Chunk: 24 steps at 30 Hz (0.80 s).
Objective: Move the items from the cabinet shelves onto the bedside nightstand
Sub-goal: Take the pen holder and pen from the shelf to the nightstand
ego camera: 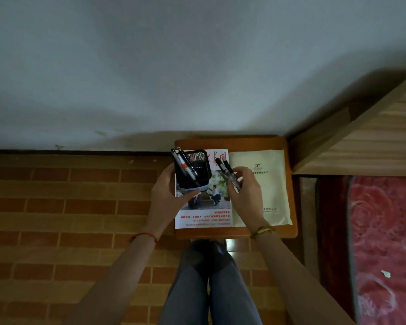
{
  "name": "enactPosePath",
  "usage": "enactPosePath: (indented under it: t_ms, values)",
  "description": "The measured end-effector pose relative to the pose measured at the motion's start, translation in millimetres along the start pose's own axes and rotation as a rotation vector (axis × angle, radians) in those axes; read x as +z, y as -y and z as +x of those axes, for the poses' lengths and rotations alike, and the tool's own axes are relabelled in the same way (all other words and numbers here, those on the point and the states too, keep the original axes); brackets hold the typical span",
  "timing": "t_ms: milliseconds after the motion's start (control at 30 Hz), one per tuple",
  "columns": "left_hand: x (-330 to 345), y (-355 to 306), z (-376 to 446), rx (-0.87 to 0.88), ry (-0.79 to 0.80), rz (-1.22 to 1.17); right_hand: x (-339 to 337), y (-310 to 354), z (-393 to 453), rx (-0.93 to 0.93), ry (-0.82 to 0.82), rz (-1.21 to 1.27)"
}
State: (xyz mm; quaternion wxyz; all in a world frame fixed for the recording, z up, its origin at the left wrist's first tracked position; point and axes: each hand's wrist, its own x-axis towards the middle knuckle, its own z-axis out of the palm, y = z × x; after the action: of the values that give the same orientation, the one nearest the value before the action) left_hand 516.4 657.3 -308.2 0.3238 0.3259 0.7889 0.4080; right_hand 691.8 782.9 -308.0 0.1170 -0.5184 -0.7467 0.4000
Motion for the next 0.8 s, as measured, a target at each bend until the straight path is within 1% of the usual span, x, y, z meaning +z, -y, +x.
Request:
enactPosePath:
  t_ms: [167,300,400,600,800]
  values:
    - [34.8,58.6,28.4,-0.006,-0.02,-0.008,56.7,-44.9,29.5,0.013,0.001,-0.001]
    - [51.1,92.1,40.9,-0.03,-0.032,-0.008,90.1,-66.4,42.7,0.006,0.006,-0.003]
    - [59.4,112.7,47.7,-0.011,-0.05,-0.004,108.4,-78.4,52.7,0.004,-0.003,-0.023]
    - [69.2,136.5,53.4,0.01,-0.068,-0.017,134.5,-90.9,63.1,-0.041,-0.045,-0.048]
    - [74.7,142.2,50.7,0.02,-0.073,-0.054,146.4,-99.1,58.7,-0.045,-0.018,-0.115]
